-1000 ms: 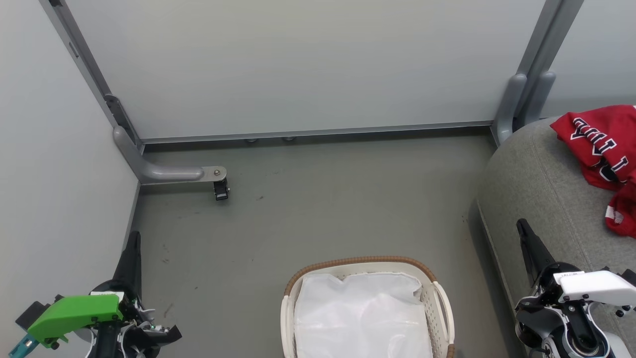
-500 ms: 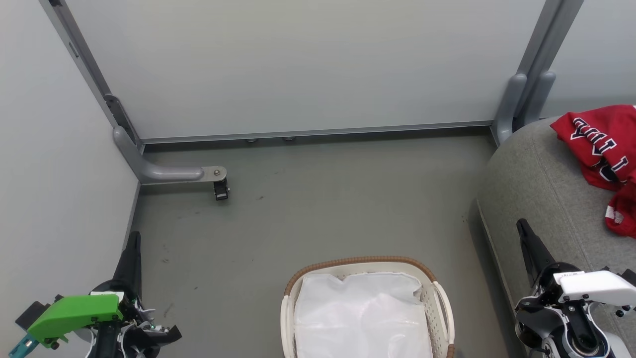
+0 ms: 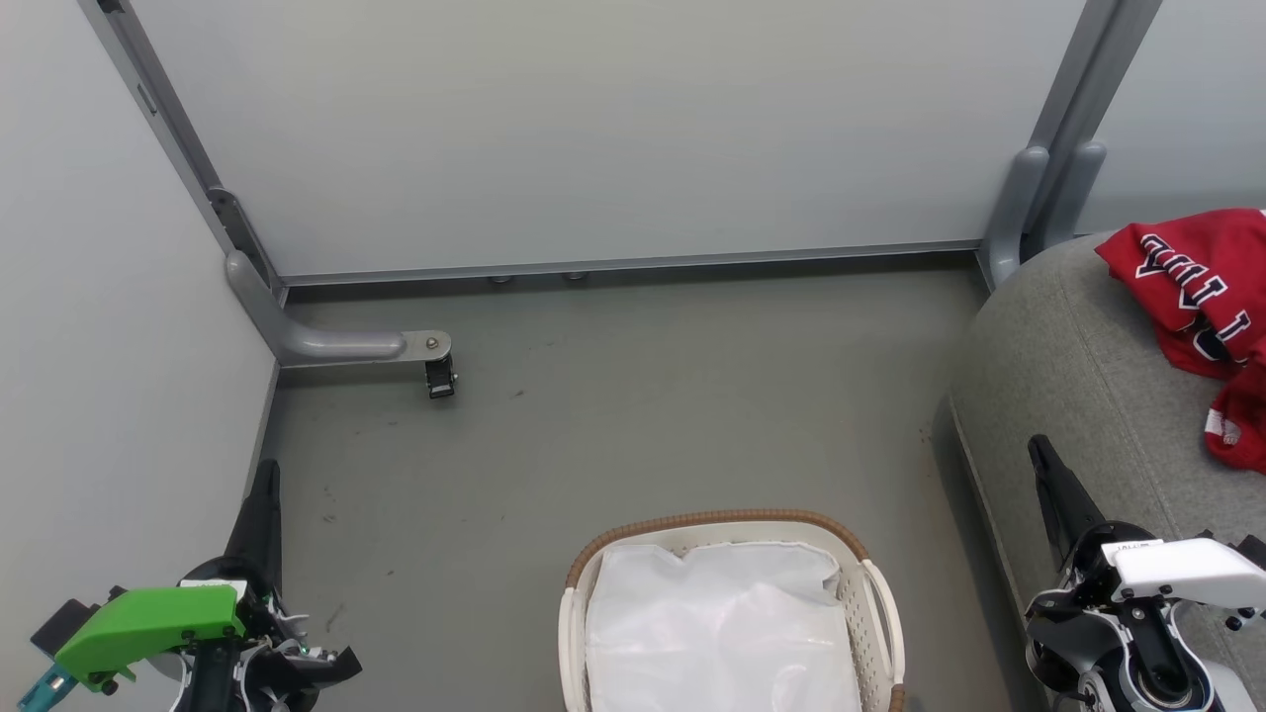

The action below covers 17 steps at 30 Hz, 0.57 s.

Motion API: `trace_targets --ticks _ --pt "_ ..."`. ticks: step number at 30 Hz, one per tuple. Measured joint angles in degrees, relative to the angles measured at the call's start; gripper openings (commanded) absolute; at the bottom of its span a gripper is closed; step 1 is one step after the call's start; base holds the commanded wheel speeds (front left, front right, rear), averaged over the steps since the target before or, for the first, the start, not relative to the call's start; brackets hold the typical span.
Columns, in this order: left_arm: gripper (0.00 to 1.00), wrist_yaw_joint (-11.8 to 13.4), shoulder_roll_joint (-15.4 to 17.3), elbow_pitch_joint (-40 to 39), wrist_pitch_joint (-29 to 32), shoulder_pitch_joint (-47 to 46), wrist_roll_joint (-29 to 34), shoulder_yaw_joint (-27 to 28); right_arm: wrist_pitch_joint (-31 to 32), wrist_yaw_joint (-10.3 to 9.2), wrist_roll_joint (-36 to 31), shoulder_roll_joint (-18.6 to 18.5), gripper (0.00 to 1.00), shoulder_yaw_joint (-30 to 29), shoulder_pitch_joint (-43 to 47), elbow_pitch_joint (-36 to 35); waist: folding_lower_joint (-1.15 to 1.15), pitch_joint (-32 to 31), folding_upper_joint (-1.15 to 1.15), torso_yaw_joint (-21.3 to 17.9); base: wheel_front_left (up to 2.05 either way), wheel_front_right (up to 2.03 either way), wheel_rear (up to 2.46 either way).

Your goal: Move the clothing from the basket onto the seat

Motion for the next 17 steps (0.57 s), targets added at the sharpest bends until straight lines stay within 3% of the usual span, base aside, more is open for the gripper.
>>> trace_targets --ticks 17 --pt "0.0 0.0 0.01 0.0 0.0 0.0 0.0 0.0 0.0 0.0 0.0 0.0 0.0 0.0 0.0 0.0 0.0 0.0 0.0 0.0 0.0 0.0 0.0"
